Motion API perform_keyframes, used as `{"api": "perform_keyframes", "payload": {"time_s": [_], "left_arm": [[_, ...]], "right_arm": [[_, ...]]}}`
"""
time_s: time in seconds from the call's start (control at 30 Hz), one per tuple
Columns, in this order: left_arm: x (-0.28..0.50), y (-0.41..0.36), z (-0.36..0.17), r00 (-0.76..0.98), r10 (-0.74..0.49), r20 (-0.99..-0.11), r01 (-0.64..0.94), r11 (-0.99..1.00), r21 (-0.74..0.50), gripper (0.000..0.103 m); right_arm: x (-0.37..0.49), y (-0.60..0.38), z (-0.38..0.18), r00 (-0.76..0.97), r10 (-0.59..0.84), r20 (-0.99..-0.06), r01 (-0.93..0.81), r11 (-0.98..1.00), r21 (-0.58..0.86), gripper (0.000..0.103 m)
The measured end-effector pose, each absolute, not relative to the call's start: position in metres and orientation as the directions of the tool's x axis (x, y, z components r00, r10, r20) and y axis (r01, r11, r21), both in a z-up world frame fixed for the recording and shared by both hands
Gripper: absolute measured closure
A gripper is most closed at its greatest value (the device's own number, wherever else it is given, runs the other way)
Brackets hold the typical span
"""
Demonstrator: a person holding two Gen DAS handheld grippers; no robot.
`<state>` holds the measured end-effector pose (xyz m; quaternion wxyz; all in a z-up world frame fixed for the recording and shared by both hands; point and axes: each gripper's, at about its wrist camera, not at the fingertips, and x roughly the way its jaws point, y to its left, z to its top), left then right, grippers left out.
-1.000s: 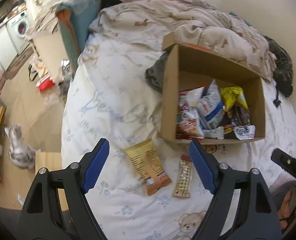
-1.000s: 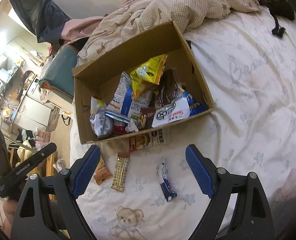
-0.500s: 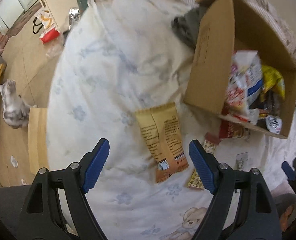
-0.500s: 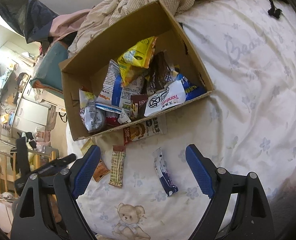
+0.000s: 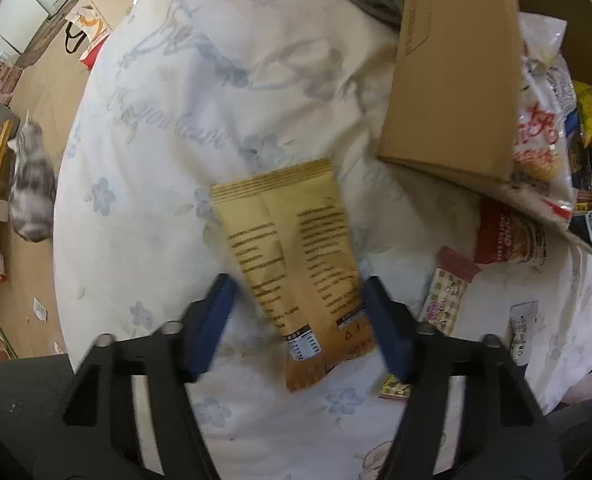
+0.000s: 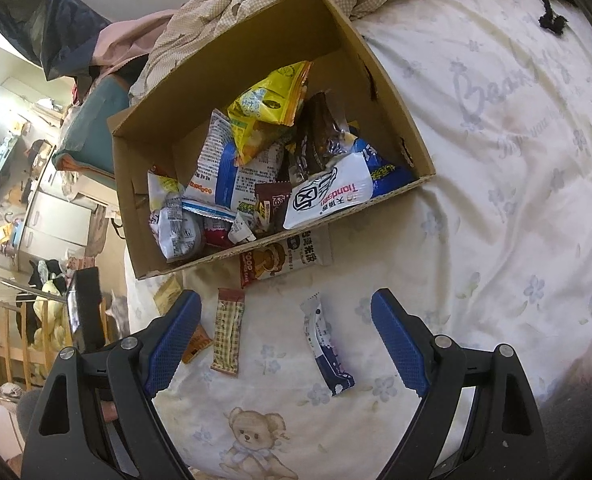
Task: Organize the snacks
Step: 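Grasp the tan wafer pack with left tool while right grasps white-blue stick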
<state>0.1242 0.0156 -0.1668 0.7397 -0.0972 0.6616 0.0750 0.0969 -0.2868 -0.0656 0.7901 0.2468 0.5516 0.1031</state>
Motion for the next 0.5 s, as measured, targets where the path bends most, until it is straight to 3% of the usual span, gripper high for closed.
{"api": "perform_keyframes", "payload": {"time_s": [0.1,0.13,0.5], "left_arm": [[0.121,0.010,-0.162,0.105,-0.016,-0.994,-0.208,0.977,-0.038,0.080],[0.121,0.009,-0.158,0.107,-0.029,-0.994,-0.200,0.979,-0.050,0.084],[0.102,0.021,-0.102,0.215,-0.109,-0.971,-0.182,0.972,-0.149,0.087]], "right_arm": [[0.097,-0.286,-0.066,0.371,0.432,-0.822,0.107,0.859,0.500,0.014],[0.097,-0.286,-0.065,0.372,0.430,-0.823,0.106,0.861,0.498,0.014],[0.095,-0.286,-0.069,0.359,0.422,-0.833,0.115,0.865,0.488,0.014]]}}
